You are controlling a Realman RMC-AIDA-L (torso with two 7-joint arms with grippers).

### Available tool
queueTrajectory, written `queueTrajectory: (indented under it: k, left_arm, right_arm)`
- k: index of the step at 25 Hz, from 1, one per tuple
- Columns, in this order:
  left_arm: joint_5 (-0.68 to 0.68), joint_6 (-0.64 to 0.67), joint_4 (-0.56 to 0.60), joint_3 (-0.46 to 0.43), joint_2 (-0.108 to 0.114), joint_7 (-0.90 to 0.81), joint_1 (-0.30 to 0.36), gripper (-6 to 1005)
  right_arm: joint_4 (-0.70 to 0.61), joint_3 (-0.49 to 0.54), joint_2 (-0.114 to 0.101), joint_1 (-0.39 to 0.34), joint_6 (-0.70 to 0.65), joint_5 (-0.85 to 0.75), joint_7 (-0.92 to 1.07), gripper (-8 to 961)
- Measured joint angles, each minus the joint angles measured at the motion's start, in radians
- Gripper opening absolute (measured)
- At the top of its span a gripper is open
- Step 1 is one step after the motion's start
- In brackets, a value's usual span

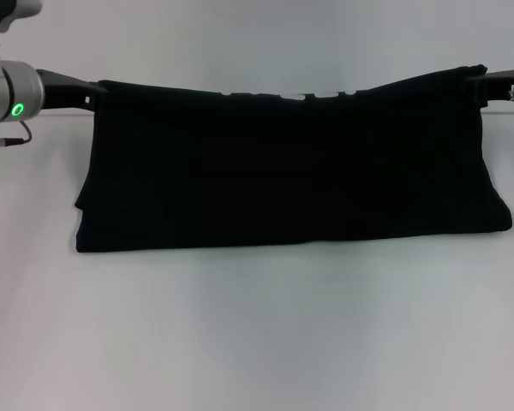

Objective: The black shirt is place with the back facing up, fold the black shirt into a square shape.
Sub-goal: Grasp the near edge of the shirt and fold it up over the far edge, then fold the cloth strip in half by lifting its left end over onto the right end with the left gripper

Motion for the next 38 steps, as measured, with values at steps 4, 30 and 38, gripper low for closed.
queueTrajectory:
  k: [4,30,38]
  left_arm:
    - [0.001,-0.034,-0.007,0.000,-0.008,0.000,-0.003,38]
    - [0.019,0.336,0.239,0.000,-0.030,-0.299,0.167,813]
    - [0.049,0.400,0.256,0.010,-0.039,-0.362,0.196,948]
  right_arm:
    - [0.000,0.000,0.001,0.002,0.003,0.000,0.001,98]
    - [-0.201,0.008,-0.031,-0.143,-0.547,0.074,0.200,677]
    - [-0.209,0.007,-0.031,-0.202,-0.686,0.088,0.186,676]
